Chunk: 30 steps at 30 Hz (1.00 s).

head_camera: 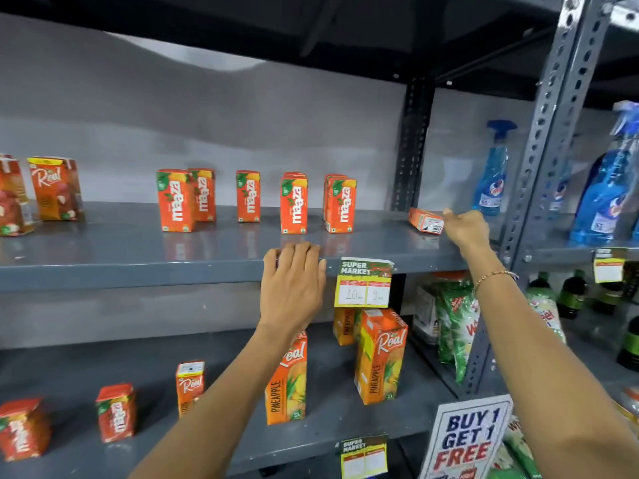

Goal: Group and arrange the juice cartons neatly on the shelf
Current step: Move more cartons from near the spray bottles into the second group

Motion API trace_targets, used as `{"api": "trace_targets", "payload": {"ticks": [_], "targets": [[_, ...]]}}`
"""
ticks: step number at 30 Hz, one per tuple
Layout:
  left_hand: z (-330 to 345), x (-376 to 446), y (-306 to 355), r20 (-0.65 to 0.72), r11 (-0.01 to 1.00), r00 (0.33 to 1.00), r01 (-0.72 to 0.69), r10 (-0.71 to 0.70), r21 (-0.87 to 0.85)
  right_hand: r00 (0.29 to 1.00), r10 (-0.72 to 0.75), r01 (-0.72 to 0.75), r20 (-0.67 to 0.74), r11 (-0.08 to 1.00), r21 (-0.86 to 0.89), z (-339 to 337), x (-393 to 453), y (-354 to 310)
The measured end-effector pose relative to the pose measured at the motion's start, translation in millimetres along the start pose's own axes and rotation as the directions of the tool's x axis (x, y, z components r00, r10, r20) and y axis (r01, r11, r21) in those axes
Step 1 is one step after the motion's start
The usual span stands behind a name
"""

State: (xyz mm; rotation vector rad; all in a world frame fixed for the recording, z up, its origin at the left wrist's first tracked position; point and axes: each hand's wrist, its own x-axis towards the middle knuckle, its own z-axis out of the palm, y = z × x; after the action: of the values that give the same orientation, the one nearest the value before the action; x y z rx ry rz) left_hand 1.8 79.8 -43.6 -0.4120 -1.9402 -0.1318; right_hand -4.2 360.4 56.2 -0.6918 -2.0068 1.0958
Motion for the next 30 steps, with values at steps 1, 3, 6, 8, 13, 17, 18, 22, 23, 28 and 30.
{"api": "trace_targets", "payload": {"ticks": [1,3,6,8,13,17,18,22,23,28,30], "targets": [[1.4,-0.3,-0.3,-0.017,1.0,1.0,-0.003,0.003,0.011,0.999,0.012,-0.012,0.035,1.0,-0.006,2.4,6.8,-0.3],[2.7,-0.8,-0.1,-0.03,1.0,1.0,0.004,-0.003,0.024,0.994,0.027,-0.027,0.104,1.0,0.003,7.0,16.2,-3.3],[3.6,-0.8,1.2,-0.029,1.0,0.999,0.015,-0.014,0.023,0.986,0.046,-0.051,0.161,0.998,0.028,13.5,27.2,-2.6],[4.2,-0.9,0.9,-0.028,0.999,0.999,0.023,-0.022,0.025,0.986,0.044,-0.048,0.162,0.999,0.021,16.1,31.7,0.2],[3.6,-1.1,4.1,-0.008,0.998,0.998,0.063,-0.063,0.011,0.989,0.03,-0.033,0.143,0.999,0.022,20.2,36.9,2.1],[3.2,-1.9,4.8,-0.008,0.997,0.997,0.072,-0.072,0.01,0.989,-0.008,0.004,0.15,1.0,0.025,24.4,35.8,7.4],[3.2,-2.0,4.8,-0.007,0.997,0.997,0.073,-0.073,0.008,0.987,-0.021,0.016,0.159,0.999,0.03,23.1,34.4,8.2],[2.5,-2.3,5.9,0.012,0.996,0.996,0.087,-0.087,0.008,0.974,-0.041,0.026,0.223,0.997,0.067,16.9,35.6,12.4],[1.7,-2.3,6.0,0.019,0.996,0.996,0.089,-0.089,0.008,0.97,-0.037,0.019,0.241,0.997,0.076,15.5,35.9,13.8],[-5.2,-0.7,0.7,0.06,0.999,0.997,0.045,-0.043,-0.031,0.946,-0.023,-0.021,0.323,0.991,0.13,2.7,11.2,3.2],[-10.4,-1.6,-5.0,0.097,0.999,0.995,0.026,-0.022,-0.042,0.932,-0.059,-0.004,0.359,0.985,0.172,-0.4,-0.9,-1.7]]}}
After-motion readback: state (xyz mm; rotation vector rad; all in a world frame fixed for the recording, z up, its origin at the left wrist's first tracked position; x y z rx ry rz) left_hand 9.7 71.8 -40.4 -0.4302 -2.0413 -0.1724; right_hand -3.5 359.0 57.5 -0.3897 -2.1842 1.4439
